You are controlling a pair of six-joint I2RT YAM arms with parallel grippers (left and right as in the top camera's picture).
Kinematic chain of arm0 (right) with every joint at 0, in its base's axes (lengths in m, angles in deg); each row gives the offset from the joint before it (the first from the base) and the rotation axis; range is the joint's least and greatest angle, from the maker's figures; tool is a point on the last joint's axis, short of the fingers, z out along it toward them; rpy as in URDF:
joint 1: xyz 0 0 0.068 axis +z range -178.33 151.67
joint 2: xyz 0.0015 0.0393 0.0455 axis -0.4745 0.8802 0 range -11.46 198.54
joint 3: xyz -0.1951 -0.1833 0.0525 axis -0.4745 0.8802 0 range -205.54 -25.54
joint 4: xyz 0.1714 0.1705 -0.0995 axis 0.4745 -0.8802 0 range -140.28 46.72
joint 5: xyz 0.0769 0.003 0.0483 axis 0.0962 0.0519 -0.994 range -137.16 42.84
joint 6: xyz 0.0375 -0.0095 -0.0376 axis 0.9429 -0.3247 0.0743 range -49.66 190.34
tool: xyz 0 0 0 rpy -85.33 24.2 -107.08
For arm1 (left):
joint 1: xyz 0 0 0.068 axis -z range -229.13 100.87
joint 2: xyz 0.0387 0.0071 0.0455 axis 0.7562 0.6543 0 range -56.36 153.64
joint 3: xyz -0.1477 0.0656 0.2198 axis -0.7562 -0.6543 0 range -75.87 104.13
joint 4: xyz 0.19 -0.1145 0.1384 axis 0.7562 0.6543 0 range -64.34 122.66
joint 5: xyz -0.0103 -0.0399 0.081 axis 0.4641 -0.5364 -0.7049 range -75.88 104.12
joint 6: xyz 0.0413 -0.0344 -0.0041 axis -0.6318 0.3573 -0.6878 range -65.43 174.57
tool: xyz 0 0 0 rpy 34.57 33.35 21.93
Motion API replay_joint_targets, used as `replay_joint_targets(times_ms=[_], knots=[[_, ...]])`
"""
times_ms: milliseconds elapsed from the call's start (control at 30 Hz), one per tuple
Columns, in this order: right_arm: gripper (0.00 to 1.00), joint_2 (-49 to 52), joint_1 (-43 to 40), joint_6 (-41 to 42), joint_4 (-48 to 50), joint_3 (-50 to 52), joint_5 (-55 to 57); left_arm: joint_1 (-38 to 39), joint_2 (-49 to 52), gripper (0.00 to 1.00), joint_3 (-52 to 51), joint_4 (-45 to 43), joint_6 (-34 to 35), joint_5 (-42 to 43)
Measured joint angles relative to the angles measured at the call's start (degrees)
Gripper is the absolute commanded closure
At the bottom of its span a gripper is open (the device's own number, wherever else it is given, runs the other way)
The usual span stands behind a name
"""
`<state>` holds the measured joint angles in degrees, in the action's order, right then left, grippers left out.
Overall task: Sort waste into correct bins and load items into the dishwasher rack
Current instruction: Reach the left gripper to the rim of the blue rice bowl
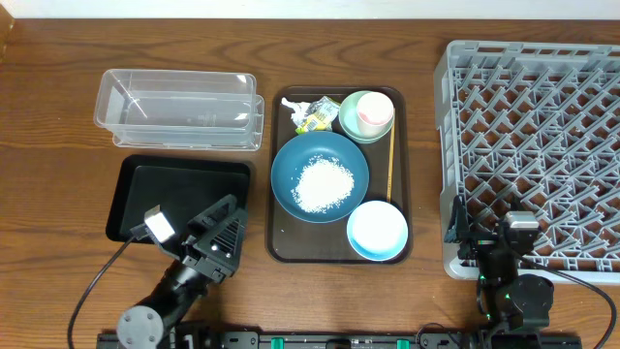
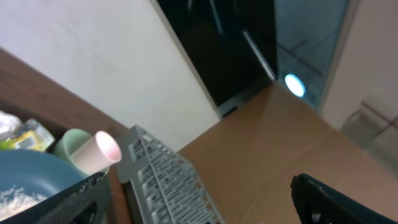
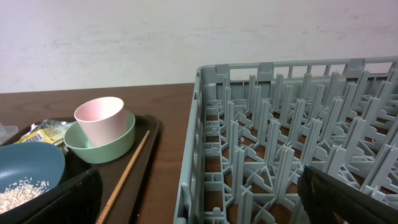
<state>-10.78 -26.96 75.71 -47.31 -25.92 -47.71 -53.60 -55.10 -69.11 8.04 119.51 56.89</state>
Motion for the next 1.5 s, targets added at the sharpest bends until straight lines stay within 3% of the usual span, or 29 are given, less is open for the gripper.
replay_joint_targets(times_ms=[200,533,700,833,1100,1333,1500], knots=[[0.01,0.00,0.00,0.00,0.00,0.00,0.00,0.00,8.24,0.05,15.47,25.00,-13.31,2.54],[0.01,0.00,0.00,0.00,0.00,0.00,0.04,0.63,36.24,0.05,45.64,65.90,-38.91,5.31],[0.01,0.00,0.00,0.00,-0.02,0.00,0.04,2.91,43.21,0.05,49.77,62.36,-45.11,14.91],[0.01,0.00,0.00,0.00,0.00,0.00,0.07,6.25,44.46,0.05,49.83,62.73,-45.42,13.60],[0.01,0.00,0.00,0.00,0.02,0.00,0.11,24.98,49.00,0.05,55.08,68.85,-41.42,-7.02],[0.01,0.00,0.00,0.00,0.02,0.00,0.15,44.26,71.01,0.05,76.50,84.06,-40.72,-30.27],[0.01,0.00,0.00,0.00,-0.02,0.00,0.15,49.59,84.11,0.05,83.06,79.03,-40.72,-38.05]])
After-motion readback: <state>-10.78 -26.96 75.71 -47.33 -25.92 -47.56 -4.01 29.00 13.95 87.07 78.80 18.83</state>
